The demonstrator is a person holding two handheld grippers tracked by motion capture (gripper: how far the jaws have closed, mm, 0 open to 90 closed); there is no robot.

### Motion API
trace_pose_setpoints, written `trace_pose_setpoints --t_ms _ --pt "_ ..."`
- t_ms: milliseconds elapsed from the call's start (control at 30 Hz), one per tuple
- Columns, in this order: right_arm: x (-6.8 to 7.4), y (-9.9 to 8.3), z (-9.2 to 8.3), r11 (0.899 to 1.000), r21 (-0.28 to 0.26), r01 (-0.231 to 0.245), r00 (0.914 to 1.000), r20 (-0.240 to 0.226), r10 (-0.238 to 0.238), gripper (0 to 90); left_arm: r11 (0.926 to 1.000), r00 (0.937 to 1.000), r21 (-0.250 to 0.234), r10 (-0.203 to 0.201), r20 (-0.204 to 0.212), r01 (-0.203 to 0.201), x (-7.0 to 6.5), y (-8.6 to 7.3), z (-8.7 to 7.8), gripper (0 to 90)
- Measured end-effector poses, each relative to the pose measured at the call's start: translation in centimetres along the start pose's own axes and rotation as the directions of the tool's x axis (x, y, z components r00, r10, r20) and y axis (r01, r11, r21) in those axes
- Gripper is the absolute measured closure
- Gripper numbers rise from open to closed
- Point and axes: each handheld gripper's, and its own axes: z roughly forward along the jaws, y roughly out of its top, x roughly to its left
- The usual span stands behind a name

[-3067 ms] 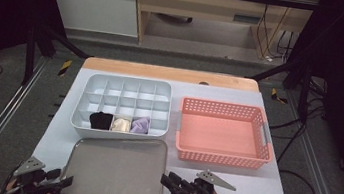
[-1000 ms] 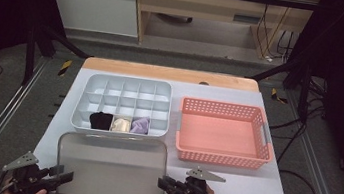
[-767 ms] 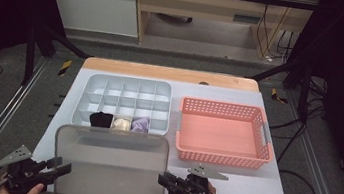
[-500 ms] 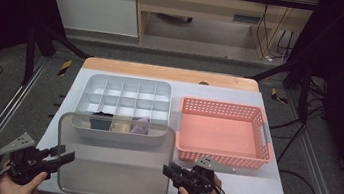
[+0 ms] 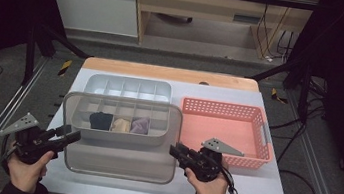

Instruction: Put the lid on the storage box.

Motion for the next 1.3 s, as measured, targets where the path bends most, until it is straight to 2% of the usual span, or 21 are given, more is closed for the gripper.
trace_pose_setpoints --t_ms 400,767,1100,1300 --pt "-1.3 3.3 1.0 0.999 -0.044 0.018 0.9996 0.020 -0.017 68.1 0.9990 0.9998 -0.040 0.017 -0.007 -0.017 0.5 3.0 1.7 45.4" --pt "-2.5 5.9 1.9 0.998 -0.046 0.031 0.9993 0.022 -0.030 67.7 0.9979 0.9997 -0.063 0.012 -0.020 -0.014 0.9 5.1 3.1 45.7" --pt "-2.9 8.5 3.5 0.999 -0.028 0.040 0.9981 0.048 -0.038 66.7 0.9979 0.9998 -0.063 -0.015 -0.011 0.014 2.6 6.9 4.3 45.7" --pt "-2.7 9.7 4.9 0.999 -0.020 0.042 0.9979 0.051 -0.041 66.0 0.9964 0.9995 -0.082 -0.022 -0.023 0.020 3.7 7.9 4.1 45.7"
